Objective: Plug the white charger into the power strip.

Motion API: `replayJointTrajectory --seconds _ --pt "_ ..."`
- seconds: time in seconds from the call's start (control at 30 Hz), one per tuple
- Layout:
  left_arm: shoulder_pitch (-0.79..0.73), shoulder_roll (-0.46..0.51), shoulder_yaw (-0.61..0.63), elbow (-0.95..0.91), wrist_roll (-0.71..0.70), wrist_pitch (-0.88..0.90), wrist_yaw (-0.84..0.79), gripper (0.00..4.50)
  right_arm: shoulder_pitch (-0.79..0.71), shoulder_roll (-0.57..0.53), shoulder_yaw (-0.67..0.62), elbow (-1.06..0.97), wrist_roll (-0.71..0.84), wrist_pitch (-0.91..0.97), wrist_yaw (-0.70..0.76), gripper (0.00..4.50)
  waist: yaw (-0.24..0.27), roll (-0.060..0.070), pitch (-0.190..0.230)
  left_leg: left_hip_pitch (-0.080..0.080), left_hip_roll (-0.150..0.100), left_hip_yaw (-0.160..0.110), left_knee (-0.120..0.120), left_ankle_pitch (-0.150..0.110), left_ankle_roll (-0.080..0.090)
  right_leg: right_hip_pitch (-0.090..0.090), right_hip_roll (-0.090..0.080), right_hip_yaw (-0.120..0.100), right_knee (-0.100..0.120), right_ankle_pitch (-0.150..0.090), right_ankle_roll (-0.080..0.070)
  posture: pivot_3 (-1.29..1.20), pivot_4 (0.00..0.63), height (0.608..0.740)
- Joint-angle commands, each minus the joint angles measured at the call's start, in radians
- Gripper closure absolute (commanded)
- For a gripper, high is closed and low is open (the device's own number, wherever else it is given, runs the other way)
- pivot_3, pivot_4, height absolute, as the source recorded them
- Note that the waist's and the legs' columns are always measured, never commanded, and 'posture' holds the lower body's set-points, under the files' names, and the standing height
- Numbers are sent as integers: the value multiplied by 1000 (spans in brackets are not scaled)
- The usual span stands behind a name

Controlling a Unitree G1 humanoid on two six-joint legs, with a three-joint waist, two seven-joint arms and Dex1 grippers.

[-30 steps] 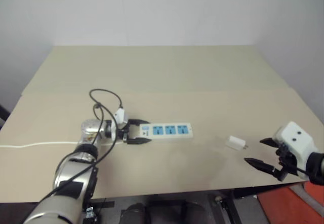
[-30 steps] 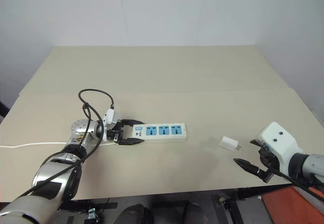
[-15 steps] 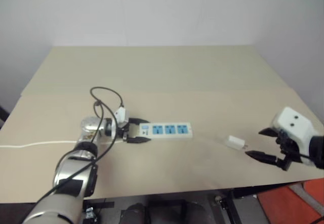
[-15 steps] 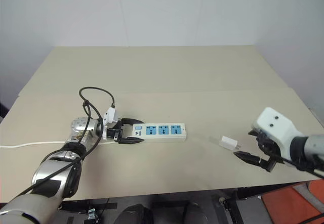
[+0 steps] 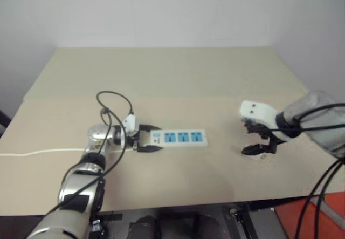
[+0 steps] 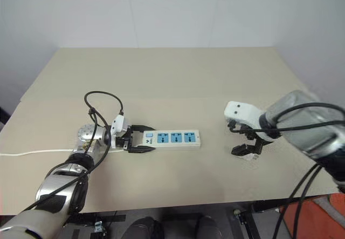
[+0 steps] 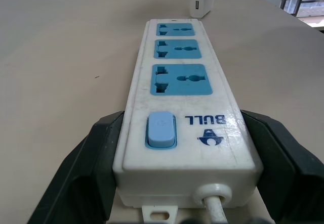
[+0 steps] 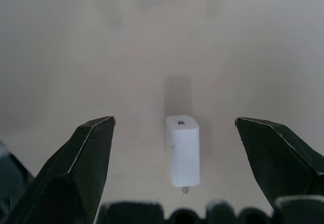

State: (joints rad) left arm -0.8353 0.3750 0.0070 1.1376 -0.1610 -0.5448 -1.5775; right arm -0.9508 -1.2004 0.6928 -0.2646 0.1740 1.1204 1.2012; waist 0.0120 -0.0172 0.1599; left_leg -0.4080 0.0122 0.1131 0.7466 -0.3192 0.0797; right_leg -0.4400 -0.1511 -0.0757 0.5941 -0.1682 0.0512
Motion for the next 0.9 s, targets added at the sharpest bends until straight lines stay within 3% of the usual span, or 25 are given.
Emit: replayJointTrajectory --seconds 0.03,0.4,0.9 --pt "39 -9 -22 -5 33 2 26 1236 -54 20 30 58 -77 -22 46 0 -1 1 -1 0 0 0 0 0 0 0 0 0 0 0 0 0 150 740" --pt "75 -28 -20 -52 25 11 28 1236 -36 96 51 143 -168 -37 94 0 1 10 -6 0 0 1 1 0 -1 0 0 -1 0 1 1 0 150 740" --pt "86 -25 -22 -71 26 25 31 1236 13 133 39 202 -212 -49 89 0 -1 13 -8 1 -1 1 1 0 -1 1 0 -1 0 1 1 0 150 740"
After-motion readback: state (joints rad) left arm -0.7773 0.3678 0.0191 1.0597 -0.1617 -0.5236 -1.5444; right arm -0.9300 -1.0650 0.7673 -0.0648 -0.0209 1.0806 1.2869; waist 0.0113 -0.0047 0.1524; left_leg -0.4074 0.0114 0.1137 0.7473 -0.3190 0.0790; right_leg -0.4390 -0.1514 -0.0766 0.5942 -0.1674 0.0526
